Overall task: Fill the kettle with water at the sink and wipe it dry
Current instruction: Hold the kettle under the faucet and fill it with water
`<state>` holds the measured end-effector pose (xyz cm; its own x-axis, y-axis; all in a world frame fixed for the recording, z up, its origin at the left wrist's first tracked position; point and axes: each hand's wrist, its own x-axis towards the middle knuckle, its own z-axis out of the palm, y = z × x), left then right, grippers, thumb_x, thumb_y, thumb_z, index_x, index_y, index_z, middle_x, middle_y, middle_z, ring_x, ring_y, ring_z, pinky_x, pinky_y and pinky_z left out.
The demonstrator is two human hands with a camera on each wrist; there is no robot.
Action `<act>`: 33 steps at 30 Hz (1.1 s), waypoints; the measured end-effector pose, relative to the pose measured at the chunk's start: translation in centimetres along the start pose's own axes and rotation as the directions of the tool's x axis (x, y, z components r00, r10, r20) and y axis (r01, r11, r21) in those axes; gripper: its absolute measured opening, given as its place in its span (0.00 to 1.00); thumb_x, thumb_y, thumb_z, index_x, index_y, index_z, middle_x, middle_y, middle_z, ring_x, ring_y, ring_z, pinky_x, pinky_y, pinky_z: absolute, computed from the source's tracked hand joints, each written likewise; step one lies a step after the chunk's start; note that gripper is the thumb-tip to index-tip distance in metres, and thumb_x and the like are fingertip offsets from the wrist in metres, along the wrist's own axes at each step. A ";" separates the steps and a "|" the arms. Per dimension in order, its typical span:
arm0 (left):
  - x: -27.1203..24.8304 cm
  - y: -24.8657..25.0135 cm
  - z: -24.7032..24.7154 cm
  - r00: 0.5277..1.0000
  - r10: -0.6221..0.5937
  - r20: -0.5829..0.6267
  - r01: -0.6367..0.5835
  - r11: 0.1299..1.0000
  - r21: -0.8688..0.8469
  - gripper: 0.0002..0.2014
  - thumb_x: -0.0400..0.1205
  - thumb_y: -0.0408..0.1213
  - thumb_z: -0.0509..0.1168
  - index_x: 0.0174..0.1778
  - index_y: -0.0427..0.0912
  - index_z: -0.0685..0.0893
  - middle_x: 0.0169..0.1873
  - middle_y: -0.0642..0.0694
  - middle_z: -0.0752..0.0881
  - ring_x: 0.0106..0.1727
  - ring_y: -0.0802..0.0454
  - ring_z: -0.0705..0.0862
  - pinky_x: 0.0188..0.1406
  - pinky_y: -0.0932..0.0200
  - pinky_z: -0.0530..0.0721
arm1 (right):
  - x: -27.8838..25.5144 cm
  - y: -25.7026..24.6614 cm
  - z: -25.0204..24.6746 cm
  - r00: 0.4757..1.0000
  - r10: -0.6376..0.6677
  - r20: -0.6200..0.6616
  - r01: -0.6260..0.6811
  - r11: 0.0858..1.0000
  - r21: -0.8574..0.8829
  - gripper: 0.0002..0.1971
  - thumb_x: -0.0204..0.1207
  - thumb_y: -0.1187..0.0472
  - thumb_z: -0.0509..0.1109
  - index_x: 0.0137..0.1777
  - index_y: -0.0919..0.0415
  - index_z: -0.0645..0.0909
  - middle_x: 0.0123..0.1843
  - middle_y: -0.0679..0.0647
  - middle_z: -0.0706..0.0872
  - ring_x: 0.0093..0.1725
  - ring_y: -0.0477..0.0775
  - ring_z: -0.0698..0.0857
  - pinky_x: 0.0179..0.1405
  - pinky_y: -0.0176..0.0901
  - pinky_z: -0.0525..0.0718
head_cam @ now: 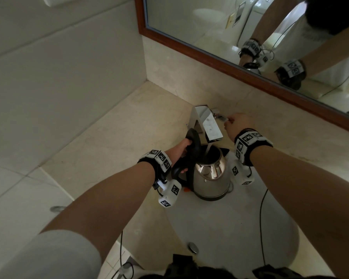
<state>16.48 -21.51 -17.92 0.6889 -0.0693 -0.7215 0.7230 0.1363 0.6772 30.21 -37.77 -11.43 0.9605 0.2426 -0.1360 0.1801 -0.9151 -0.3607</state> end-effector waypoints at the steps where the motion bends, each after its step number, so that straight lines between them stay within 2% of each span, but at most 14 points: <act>1: 0.0 0.0 0.0 1.000 0.001 0.004 -0.001 1.000 0.001 0.25 0.82 0.60 0.51 0.48 0.42 0.81 0.41 0.42 0.85 0.38 0.45 0.84 0.34 0.57 0.80 | 0.0 0.0 0.0 1.000 -0.006 -0.003 0.006 1.000 -0.004 0.13 0.82 0.60 0.62 0.55 0.65 0.87 0.52 0.63 0.89 0.50 0.63 0.86 0.49 0.49 0.83; 5: -0.1 0.0 0.0 1.000 0.000 0.012 0.000 1.000 0.003 0.25 0.81 0.60 0.51 0.49 0.42 0.80 0.41 0.42 0.84 0.38 0.45 0.83 0.34 0.57 0.80 | 0.1 0.0 0.0 1.000 -0.018 0.001 0.019 1.000 -0.009 0.14 0.82 0.61 0.62 0.54 0.67 0.87 0.52 0.65 0.88 0.52 0.65 0.86 0.53 0.53 0.85; 9: -0.1 0.1 0.0 1.000 -0.008 0.022 0.007 1.000 0.030 0.29 0.71 0.65 0.53 0.48 0.42 0.81 0.41 0.42 0.85 0.38 0.44 0.84 0.34 0.57 0.80 | 0.0 0.0 0.0 1.000 -0.022 0.000 0.022 1.000 -0.016 0.14 0.82 0.61 0.61 0.55 0.67 0.87 0.53 0.64 0.88 0.53 0.65 0.86 0.54 0.53 0.85; 14: 0.2 -0.1 -0.1 1.000 -0.005 0.012 0.005 1.000 0.018 0.28 0.76 0.63 0.53 0.49 0.41 0.82 0.41 0.41 0.85 0.37 0.44 0.84 0.33 0.57 0.81 | 0.1 0.0 0.0 1.000 -0.009 0.016 0.009 1.000 -0.005 0.14 0.82 0.62 0.61 0.56 0.67 0.87 0.54 0.65 0.88 0.54 0.66 0.86 0.58 0.55 0.86; 17: 0.1 -0.1 0.0 1.000 -0.003 -0.006 0.003 1.000 0.014 0.26 0.80 0.61 0.51 0.48 0.40 0.82 0.39 0.41 0.85 0.35 0.44 0.84 0.34 0.58 0.80 | 0.1 0.0 -0.1 1.000 -0.018 0.005 0.018 1.000 -0.006 0.14 0.82 0.61 0.61 0.56 0.66 0.87 0.54 0.64 0.89 0.54 0.65 0.86 0.57 0.54 0.85; 23: -0.2 0.0 0.2 1.000 -0.013 -0.014 0.013 1.000 0.008 0.27 0.81 0.60 0.51 0.54 0.40 0.80 0.42 0.40 0.85 0.38 0.43 0.84 0.34 0.58 0.80 | 0.0 0.1 0.0 1.000 -0.007 0.006 0.007 1.000 0.015 0.14 0.82 0.61 0.62 0.55 0.66 0.87 0.52 0.65 0.89 0.52 0.65 0.86 0.56 0.55 0.86; 25: -0.3 0.1 0.1 1.000 -0.010 -0.016 0.010 1.000 0.015 0.29 0.78 0.62 0.53 0.55 0.39 0.80 0.43 0.40 0.85 0.37 0.42 0.85 0.34 0.57 0.81 | 0.0 0.1 0.0 1.000 -0.007 0.006 0.007 1.000 0.014 0.14 0.82 0.61 0.62 0.54 0.66 0.87 0.52 0.65 0.89 0.52 0.65 0.86 0.55 0.54 0.86; 28: -0.1 0.0 0.0 1.000 -0.010 -0.020 0.010 0.999 0.032 0.37 0.68 0.65 0.55 0.60 0.38 0.80 0.46 0.38 0.86 0.39 0.40 0.86 0.36 0.56 0.83 | -0.1 0.1 0.0 1.000 -0.008 -0.005 0.008 1.000 0.008 0.13 0.82 0.61 0.62 0.54 0.66 0.87 0.51 0.64 0.89 0.51 0.65 0.86 0.53 0.51 0.85; 33: 0.1 -0.2 -0.1 0.999 0.020 -0.041 -0.019 0.999 0.027 0.43 0.63 0.67 0.57 0.63 0.36 0.80 0.47 0.38 0.86 0.37 0.40 0.87 0.33 0.56 0.83 | 0.0 0.0 0.0 1.000 -0.007 0.002 0.007 1.000 0.001 0.14 0.82 0.61 0.62 0.55 0.67 0.87 0.52 0.64 0.88 0.52 0.65 0.86 0.55 0.53 0.86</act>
<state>16.43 -21.45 -18.11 0.7005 -0.0264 -0.7132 0.7111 0.1109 0.6943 30.20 -37.80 -11.40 0.9587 0.2502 -0.1356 0.1871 -0.9131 -0.3622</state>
